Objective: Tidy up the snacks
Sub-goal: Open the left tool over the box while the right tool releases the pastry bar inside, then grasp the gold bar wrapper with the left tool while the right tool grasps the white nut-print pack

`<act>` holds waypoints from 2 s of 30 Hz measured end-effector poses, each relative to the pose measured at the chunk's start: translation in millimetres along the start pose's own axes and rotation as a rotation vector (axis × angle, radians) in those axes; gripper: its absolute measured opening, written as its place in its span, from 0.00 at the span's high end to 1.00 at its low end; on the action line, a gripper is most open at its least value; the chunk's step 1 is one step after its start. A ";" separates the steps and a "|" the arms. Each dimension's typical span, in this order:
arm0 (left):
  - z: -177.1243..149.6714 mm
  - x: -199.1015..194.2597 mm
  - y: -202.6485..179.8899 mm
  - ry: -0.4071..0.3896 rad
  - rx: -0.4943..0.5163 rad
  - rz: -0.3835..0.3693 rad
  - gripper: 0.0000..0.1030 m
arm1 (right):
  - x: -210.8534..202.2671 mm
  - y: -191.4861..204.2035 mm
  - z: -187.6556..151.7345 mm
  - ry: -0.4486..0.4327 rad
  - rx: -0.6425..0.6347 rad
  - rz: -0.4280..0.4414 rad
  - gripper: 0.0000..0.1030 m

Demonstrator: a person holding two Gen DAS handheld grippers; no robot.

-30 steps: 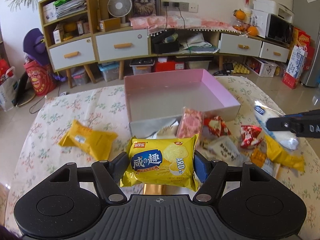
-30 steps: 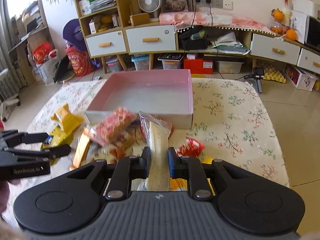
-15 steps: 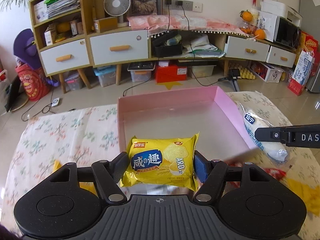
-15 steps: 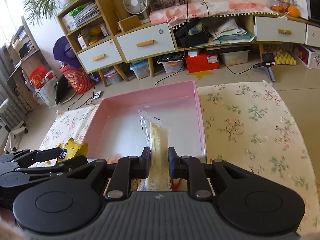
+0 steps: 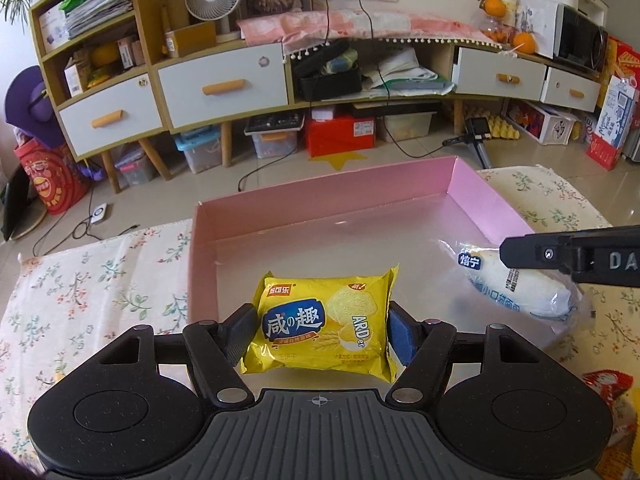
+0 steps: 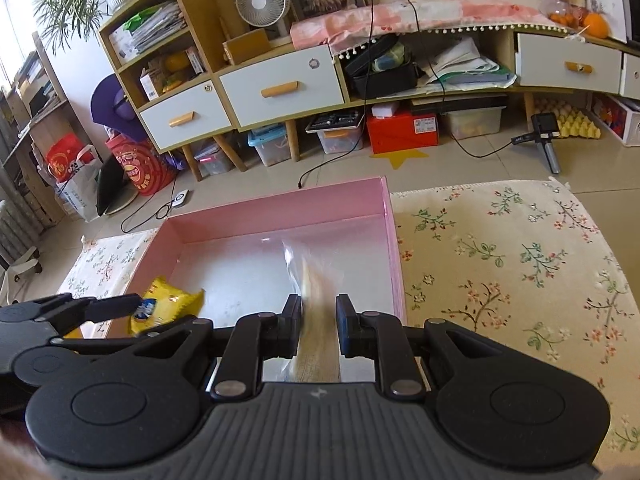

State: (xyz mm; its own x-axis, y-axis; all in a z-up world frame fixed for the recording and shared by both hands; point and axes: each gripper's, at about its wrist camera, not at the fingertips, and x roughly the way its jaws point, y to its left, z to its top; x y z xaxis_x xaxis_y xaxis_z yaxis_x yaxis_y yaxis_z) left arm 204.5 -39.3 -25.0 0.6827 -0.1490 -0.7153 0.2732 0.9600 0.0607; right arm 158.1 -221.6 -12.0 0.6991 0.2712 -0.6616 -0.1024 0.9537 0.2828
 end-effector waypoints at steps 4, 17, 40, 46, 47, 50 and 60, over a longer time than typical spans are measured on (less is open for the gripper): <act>-0.2 5.3 -2.3 0.006 0.006 0.008 0.26 | 1.2 0.7 3.0 0.003 0.004 0.008 0.79; 1.7 -15.9 -3.1 -0.009 -0.009 0.003 0.13 | -13.8 -0.5 5.5 -0.004 0.008 -0.015 0.33; -39.1 -103.0 -3.5 -0.020 -0.042 -0.001 0.03 | -76.9 13.7 -17.2 -0.002 -0.084 -0.087 0.00; -58.1 -119.3 -1.2 0.002 -0.056 -0.013 0.03 | -89.7 18.4 -30.5 0.004 -0.110 -0.093 0.00; -61.5 -121.5 -0.5 0.004 -0.061 -0.015 0.03 | -92.2 19.3 -33.3 0.003 -0.111 -0.090 0.00; -72.1 -126.8 2.3 0.007 -0.071 -0.018 0.03 | -95.8 22.3 -39.4 -0.001 -0.112 -0.080 0.00; -108.9 -123.9 20.3 0.006 -0.060 -0.005 0.03 | -94.4 32.3 -74.9 -0.016 -0.170 -0.072 0.00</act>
State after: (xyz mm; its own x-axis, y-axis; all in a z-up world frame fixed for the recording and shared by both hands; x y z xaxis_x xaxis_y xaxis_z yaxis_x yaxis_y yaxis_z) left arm 51.6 24.5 -10.9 0.6771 -0.1522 -0.7200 0.2353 0.9718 0.0159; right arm 35.8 -206.6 7.6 0.7197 0.2011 -0.6645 -0.1694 0.9791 0.1129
